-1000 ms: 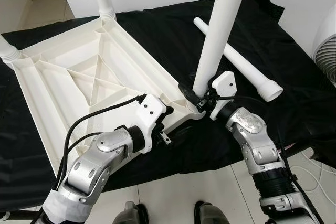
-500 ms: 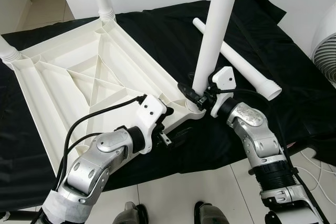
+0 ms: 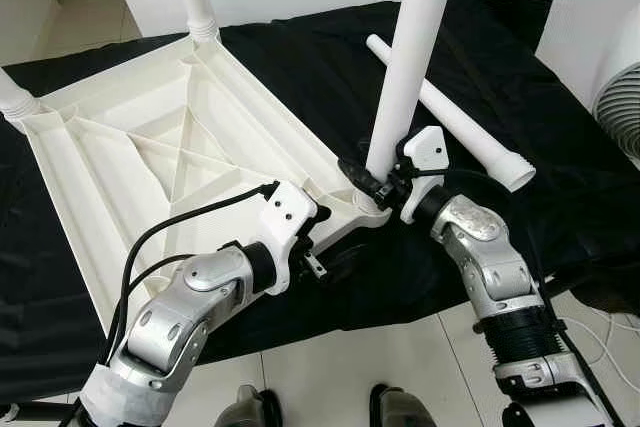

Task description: Building children table

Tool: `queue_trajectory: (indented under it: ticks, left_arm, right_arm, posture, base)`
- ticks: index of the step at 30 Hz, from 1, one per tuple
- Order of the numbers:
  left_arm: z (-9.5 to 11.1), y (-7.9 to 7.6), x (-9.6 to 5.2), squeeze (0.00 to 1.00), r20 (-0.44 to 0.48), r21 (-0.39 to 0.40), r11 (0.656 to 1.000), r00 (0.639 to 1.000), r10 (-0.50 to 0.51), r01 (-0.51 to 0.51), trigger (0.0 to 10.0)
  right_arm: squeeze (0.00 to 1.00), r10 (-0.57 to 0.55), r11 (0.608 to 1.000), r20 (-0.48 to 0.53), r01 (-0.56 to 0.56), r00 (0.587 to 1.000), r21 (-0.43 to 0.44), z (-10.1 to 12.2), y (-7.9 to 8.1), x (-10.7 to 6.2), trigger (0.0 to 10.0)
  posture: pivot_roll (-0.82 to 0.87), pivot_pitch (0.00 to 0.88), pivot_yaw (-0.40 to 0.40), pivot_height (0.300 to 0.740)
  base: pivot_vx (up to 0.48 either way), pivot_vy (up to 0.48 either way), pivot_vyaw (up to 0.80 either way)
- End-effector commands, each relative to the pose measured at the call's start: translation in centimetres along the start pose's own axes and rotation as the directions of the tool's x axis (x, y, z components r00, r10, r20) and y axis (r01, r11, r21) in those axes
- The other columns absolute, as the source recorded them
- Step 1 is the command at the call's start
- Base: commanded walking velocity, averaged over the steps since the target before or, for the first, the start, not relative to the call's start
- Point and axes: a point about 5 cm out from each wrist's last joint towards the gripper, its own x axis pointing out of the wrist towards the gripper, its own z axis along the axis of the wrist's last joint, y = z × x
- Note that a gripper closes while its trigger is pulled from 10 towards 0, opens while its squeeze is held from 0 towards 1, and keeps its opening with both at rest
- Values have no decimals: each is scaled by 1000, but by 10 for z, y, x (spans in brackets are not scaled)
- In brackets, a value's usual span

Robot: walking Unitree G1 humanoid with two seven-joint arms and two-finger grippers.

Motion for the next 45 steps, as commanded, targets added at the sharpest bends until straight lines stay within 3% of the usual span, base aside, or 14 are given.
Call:
queue_trajectory:
  ticks: [1,2,4,7,10,13,17,24,25,26,30,38,39,45]
  left_arm:
    - [-1,-4,-2,0,-6,-3,1000,1000,-13,13,10000]
    - [-1,-4,-2,0,-6,-3,1000,1000,-13,13,10000]
    - [-1,-5,-1,0,-5,-5,1000,1000,-16,16,10000]
    - [-1,-5,-1,0,-3,-5,1000,1000,-17,17,10000]
    - [-1,-6,1,0,1,-8,1000,1000,-19,19,10000]
    - [-1,-6,2,0,3,-7,1000,1000,-19,19,10000]
    - [0,-5,2,0,6,-8,1000,1000,-15,15,10000]
    - [-1,-4,0,0,2,-6,1000,1000,-10,10,10000]
    - [-1,-4,0,0,2,-5,1000,1000,-10,10,10000]
    - [-1,-3,1,0,2,-5,1000,1000,-9,9,10000]
    - [0,-2,1,0,3,-4,1000,1000,-7,7,10000]
    - [2,-1,3,0,10,0,1000,1000,-10,10,10000]
    - [2,-1,4,0,11,0,1000,1000,-12,12,10000]
    - [3,-1,5,0,13,2,1000,1000,-14,14,10000]
  right_arm:
    - [0,-110,992,-123,118,986,55,-27,4,-6,10000]
    - [0,-110,992,-123,118,986,55,-27,4,-6,10000]
    - [0,-229,967,-104,238,968,88,-23,12,-4,10000]
    - [0,-281,952,-99,291,954,95,-22,16,-4,10000]
    - [0,-437,891,-89,444,895,93,-19,31,-4,10000]
    - [0,-487,859,-102,497,867,121,-18,44,-2,10000]
    - [0,-484,856,-101,494,869,151,-16,53,0,10000]
    - [0,-502,845,-95,511,860,160,-14,50,-2,10000]
    - [565,-507,842,-88,515,857,159,-12,50,-1,10000]
    - [1000,-510,841,-79,516,856,164,-11,49,-1,10000]
    - [1000,-504,846,-53,505,862,170,-8,44,0,10000]
    - [1000,-390,913,0,387,921,127,-2,27,-1,10000]
    - [0,-332,936,-1,330,943,121,-2,23,-1,10000]
    - [0,-180,980,8,179,984,91,-1,14,-2,10000]
  posture:
    - [-112,168,82,740]
    - [-112,168,82,740]
    - [-113,165,72,740]
    - [-113,165,72,740]
    - [-115,157,62,740]
    - [-112,153,56,740]
    - [-108,152,53,740]
    - [-112,157,62,740]
    - [-112,157,62,740]
    - [-112,158,65,740]
    - [-114,158,69,740]
    - [-124,144,72,740]
    - [-125,141,73,740]
    - [-124,138,73,740]
  base:
    - [0,0,0]
    - [0,0,0]
    - [0,0,0]
    - [0,0,0]
    - [0,0,0]
    - [0,0,0]
    - [0,0,0]
    - [0,0,0]
    - [0,0,0]
    - [0,0,0]
    - [0,0,0]
    - [0,0,0]
    - [0,0,0]
    - [0,0,0]
